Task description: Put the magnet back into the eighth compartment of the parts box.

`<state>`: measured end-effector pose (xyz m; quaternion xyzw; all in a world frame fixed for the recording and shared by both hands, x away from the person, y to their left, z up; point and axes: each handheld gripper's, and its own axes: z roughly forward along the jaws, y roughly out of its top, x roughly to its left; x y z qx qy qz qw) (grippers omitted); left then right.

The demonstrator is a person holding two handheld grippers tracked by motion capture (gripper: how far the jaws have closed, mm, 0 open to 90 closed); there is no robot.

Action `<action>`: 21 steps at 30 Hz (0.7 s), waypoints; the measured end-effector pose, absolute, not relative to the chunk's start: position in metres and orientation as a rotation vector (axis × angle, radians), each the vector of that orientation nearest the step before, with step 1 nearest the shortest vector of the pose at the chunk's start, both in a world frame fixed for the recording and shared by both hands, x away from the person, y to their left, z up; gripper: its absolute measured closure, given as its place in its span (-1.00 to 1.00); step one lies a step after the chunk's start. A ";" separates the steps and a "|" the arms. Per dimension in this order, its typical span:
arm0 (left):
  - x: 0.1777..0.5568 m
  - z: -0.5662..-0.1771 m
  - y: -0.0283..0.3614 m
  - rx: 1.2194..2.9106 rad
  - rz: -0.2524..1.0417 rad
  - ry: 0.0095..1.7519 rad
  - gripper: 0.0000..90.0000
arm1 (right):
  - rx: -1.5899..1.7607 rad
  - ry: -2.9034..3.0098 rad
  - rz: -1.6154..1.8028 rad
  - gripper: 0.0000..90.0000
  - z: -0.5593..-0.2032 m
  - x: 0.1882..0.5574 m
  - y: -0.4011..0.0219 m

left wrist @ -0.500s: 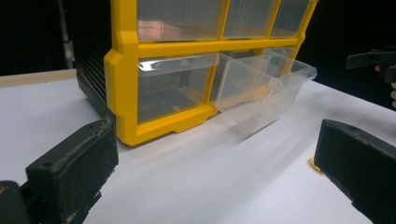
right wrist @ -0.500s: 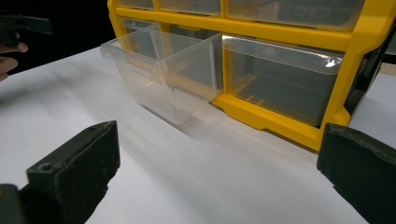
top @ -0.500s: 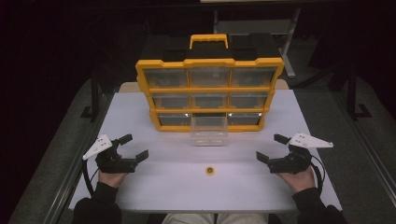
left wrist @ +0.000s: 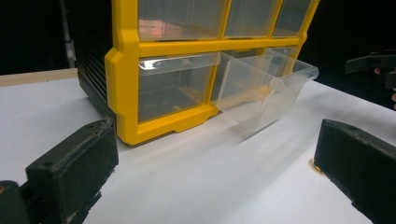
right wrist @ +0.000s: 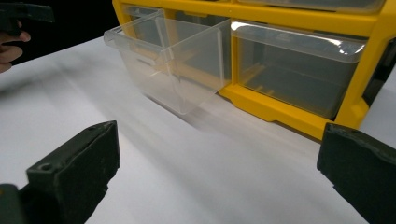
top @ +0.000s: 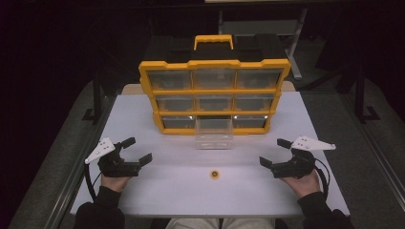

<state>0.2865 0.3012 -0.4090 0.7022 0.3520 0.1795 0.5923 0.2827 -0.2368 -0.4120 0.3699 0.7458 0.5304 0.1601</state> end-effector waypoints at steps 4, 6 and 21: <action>0.287 -0.409 0.301 1.635 0.410 0.819 -1.00 | 1.053 2.148 1.512 -1.00 -0.413 0.283 -0.235; 0.287 -0.409 0.300 1.635 0.409 0.818 -1.00 | 1.050 2.160 1.507 -1.00 -0.414 0.284 -0.233; 0.288 -0.410 0.302 1.629 0.426 0.846 -1.00 | 1.034 2.276 1.487 -1.00 -0.416 0.290 -0.220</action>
